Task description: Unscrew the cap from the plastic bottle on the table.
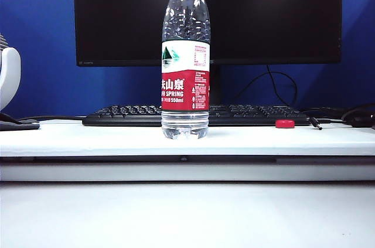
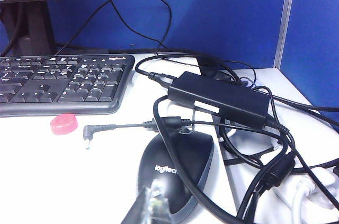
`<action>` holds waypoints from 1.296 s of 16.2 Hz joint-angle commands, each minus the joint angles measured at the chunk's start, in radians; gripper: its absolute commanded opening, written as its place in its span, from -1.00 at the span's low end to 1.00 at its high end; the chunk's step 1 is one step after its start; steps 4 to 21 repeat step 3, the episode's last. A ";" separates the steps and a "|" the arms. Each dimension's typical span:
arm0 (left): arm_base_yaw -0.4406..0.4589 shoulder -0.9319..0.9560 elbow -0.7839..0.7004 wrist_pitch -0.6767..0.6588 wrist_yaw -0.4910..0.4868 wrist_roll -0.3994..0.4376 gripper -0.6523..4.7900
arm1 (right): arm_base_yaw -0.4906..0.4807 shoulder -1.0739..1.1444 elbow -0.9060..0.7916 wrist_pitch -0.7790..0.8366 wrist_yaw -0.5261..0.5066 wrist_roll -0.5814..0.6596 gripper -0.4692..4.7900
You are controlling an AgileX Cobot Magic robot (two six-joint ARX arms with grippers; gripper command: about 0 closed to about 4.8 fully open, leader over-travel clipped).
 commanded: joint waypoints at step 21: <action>0.002 -0.002 0.000 0.008 0.000 -0.003 -0.78 | 0.000 -0.001 -0.003 0.014 0.002 0.000 -0.83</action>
